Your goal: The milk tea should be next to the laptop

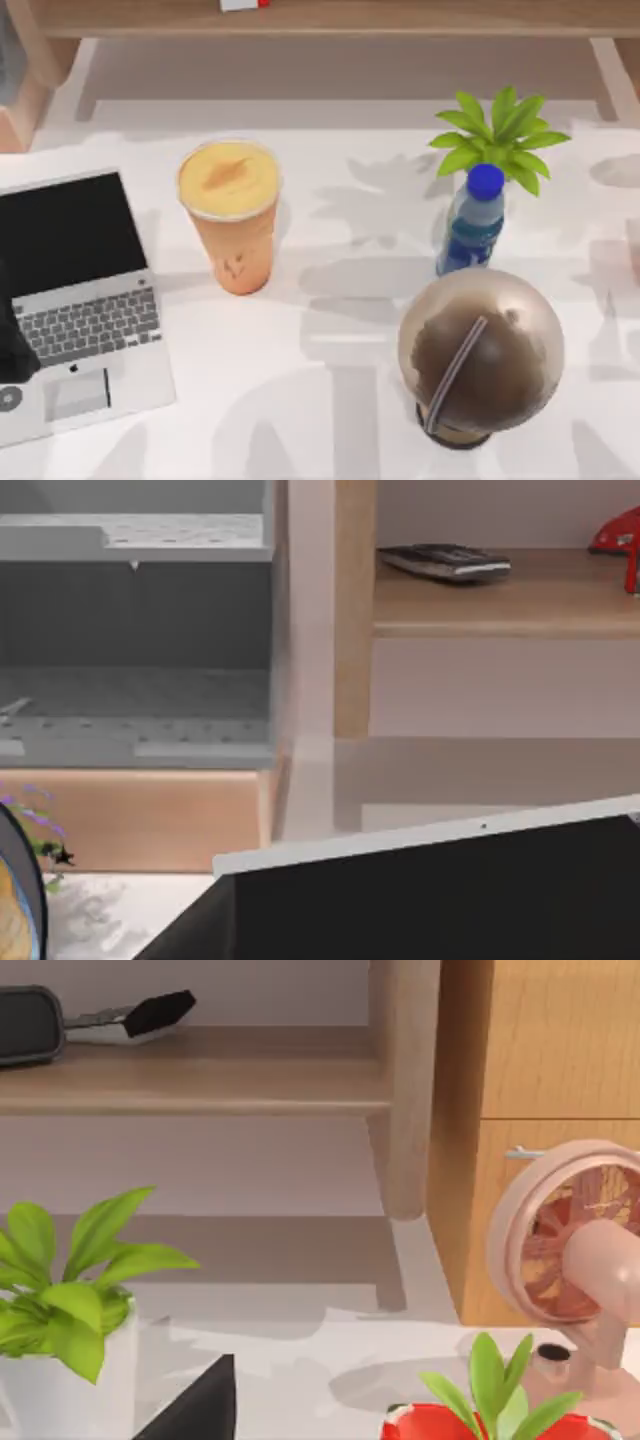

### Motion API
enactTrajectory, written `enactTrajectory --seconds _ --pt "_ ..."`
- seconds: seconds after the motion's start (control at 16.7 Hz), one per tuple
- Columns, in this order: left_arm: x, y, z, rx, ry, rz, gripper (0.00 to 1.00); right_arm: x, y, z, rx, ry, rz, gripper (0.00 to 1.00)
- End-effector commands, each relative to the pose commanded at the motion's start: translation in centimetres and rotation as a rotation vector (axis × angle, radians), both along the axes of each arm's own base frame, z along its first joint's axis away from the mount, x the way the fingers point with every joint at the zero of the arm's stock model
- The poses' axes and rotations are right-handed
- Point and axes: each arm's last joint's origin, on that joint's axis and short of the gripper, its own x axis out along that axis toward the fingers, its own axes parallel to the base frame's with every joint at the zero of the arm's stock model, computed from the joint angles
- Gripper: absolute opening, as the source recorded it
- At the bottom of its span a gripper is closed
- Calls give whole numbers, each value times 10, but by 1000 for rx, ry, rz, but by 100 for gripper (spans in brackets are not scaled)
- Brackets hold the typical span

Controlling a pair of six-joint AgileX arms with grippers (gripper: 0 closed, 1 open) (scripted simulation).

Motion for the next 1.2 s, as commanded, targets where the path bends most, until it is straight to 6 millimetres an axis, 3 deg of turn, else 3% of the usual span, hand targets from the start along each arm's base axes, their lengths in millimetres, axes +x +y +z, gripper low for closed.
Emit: enactTrajectory --seconds 0.42,0.78,0.96,1.2 --pt "8 -9 16 -22 -34 -8 100 0 0 0 0 0 0 100" --pt "44 -47 32 -73 -31 -25 100 0 0 0 0 0 0 100" --pt "65 -82 20 -76 16 -29 100 0 0 0 0 0 0 100" --pt "76 -133 -17 -45 79 -28 100 0 0 0 0 0 0 100"
